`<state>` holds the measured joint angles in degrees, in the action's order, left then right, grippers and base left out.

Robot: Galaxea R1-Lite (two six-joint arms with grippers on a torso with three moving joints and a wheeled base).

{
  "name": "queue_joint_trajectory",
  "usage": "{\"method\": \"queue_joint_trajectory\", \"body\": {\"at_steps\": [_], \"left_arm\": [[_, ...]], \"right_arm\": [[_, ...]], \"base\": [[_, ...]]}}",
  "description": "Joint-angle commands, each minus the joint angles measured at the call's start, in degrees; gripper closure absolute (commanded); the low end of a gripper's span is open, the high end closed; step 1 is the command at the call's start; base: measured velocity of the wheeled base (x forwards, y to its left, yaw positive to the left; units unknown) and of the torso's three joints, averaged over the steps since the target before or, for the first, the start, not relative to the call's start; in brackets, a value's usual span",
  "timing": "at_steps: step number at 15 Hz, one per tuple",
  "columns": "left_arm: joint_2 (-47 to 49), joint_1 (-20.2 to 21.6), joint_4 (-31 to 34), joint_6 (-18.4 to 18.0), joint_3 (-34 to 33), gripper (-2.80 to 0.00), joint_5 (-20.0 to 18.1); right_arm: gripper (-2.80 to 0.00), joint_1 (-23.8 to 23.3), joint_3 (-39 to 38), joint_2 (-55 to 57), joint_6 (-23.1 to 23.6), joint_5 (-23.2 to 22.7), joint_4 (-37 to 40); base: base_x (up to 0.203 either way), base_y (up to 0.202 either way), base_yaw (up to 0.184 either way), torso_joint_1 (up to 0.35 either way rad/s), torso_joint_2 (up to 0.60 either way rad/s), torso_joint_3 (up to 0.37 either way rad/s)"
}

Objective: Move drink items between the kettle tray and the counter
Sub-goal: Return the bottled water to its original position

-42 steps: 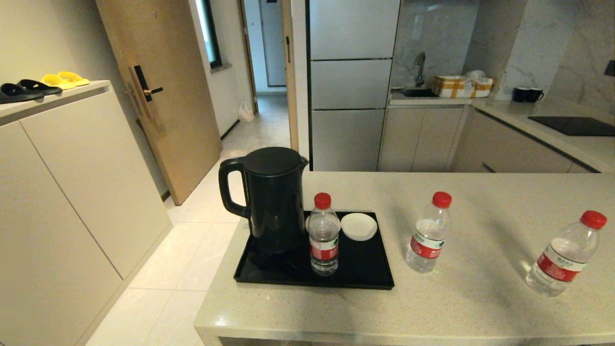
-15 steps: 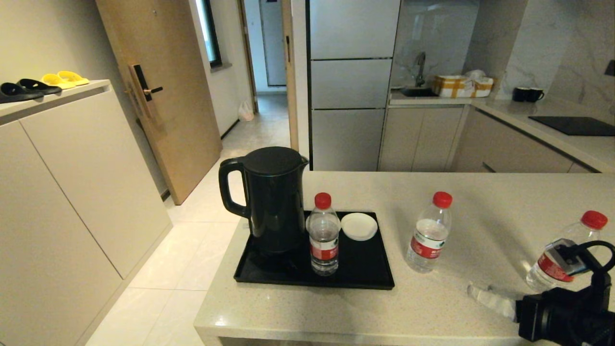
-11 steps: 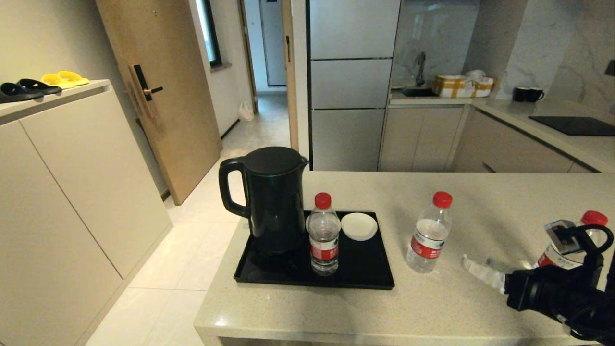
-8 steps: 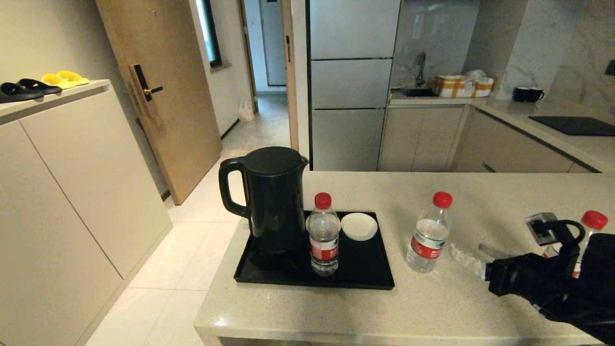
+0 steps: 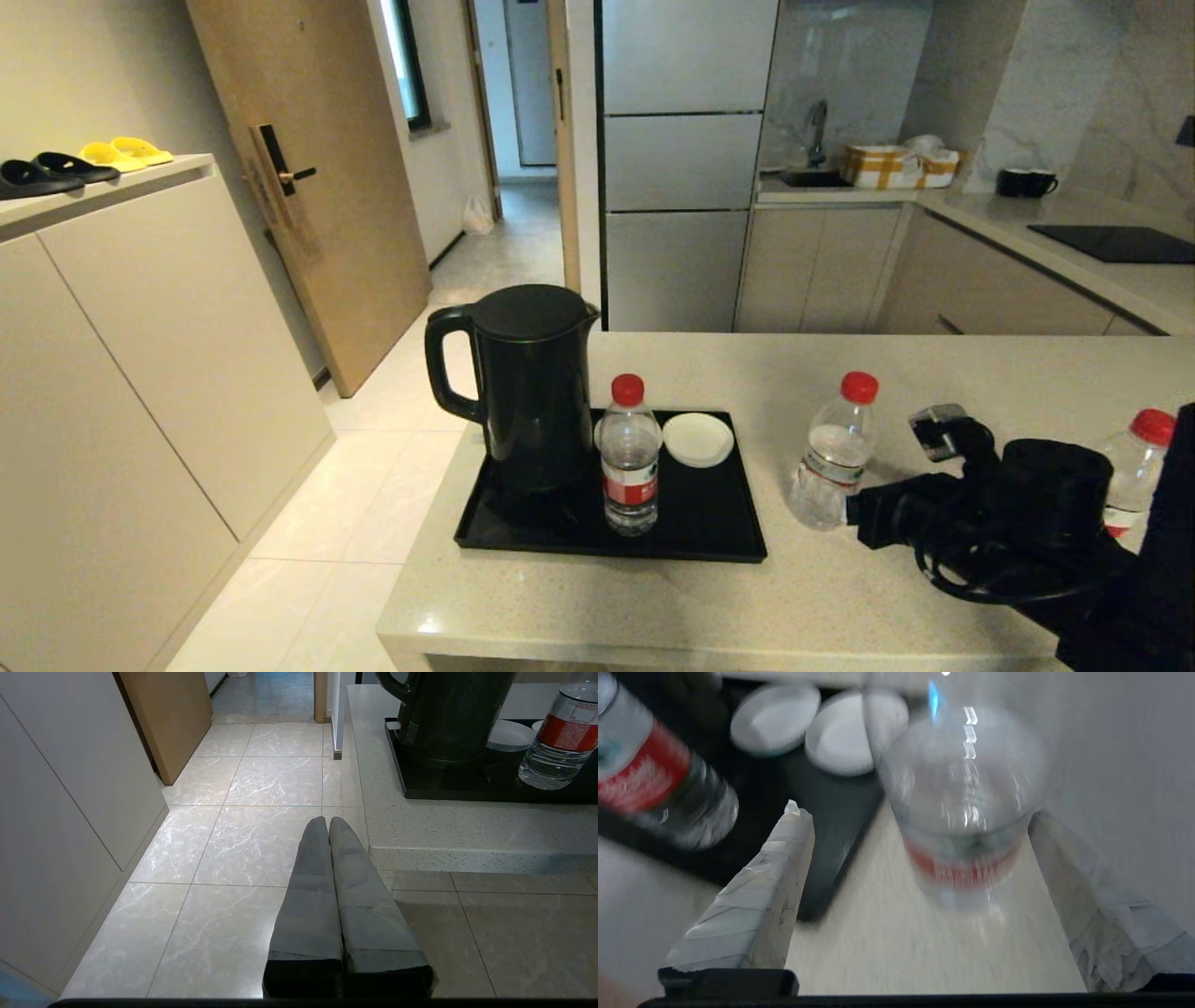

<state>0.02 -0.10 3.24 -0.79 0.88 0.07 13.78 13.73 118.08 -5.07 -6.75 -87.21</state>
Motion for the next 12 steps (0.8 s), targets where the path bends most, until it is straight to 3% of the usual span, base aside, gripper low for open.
{"method": "queue_joint_trajectory", "body": {"at_steps": [1, 6, 7, 8, 12], "left_arm": [[0.03, 0.01, 0.01, 0.0, 0.0, 0.0, 0.01], [0.06, 0.01, 0.01, 0.0, 0.0, 0.0, 0.01], [0.06, 0.01, 0.01, 0.0, 0.0, 0.0, 0.01], [0.06, 0.01, 0.01, 0.0, 0.0, 0.0, 0.01], [0.06, 0.01, 0.01, 0.0, 0.0, 0.0, 0.01]], "right_arm": [[-2.8, 0.46, 3.48, 2.73, 0.05, 1.21, -0.45], [-2.8, -0.28, 9.47, 5.01, 0.8, 2.51, 1.07], [-0.58, -0.55, 10.22, 5.05, 0.93, 2.53, 2.83], [0.0, -0.92, 10.36, 5.12, 1.39, 2.53, 3.41], [0.0, -1.56, 10.5, 3.47, 1.73, 2.44, 6.09]], "base": [[0.0, 0.0, 0.0, 0.0, 0.0, 0.0], [0.0, 0.0, 0.0, 0.0, 0.0, 0.0], [0.0, 0.0, 0.0, 0.0, 0.0, 0.0], [0.0, 0.0, 0.0, 0.0, 0.0, 0.0], [0.0, 0.0, 0.0, 0.0, 0.0, 0.0]]}}
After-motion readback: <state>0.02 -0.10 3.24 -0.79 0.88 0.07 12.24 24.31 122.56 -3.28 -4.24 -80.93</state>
